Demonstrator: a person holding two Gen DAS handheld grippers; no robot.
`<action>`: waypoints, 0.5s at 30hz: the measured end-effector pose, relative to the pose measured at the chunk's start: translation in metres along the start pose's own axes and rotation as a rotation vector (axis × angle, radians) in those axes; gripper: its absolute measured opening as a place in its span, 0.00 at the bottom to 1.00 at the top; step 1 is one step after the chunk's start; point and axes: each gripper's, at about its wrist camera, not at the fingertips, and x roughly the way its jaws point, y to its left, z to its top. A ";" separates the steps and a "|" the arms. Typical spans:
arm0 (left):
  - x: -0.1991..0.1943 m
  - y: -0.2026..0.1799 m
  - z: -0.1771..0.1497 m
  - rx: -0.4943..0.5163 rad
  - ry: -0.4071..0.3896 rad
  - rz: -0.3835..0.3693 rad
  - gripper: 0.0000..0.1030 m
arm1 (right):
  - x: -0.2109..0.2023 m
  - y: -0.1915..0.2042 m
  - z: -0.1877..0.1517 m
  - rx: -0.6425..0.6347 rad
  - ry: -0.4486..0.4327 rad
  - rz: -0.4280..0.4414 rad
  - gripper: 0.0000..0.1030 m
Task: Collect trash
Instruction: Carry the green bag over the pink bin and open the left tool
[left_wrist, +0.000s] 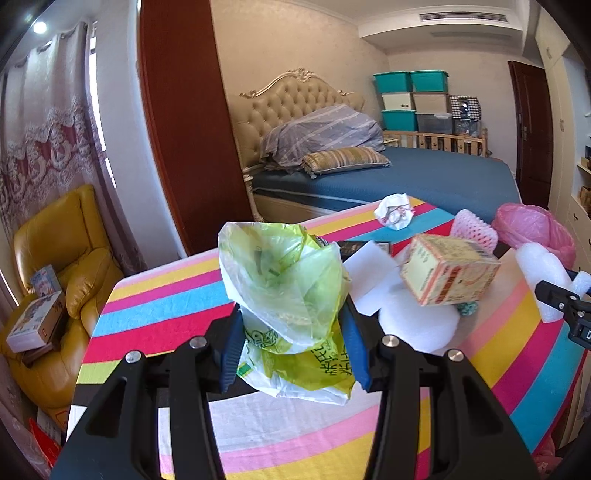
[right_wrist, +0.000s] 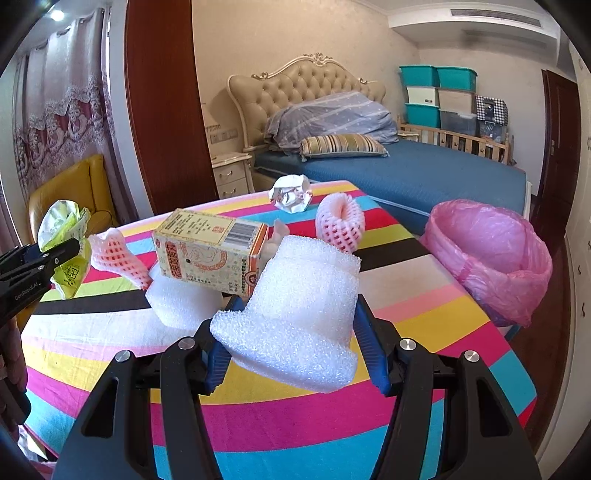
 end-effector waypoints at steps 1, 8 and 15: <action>-0.001 -0.003 0.001 0.005 -0.005 -0.005 0.46 | -0.001 -0.001 0.001 0.000 -0.005 -0.002 0.56; -0.011 -0.029 0.011 0.049 -0.038 -0.051 0.46 | -0.016 -0.016 0.001 0.013 -0.037 -0.026 0.56; -0.017 -0.051 0.017 0.084 -0.053 -0.092 0.46 | -0.022 -0.025 0.001 0.031 -0.053 -0.032 0.56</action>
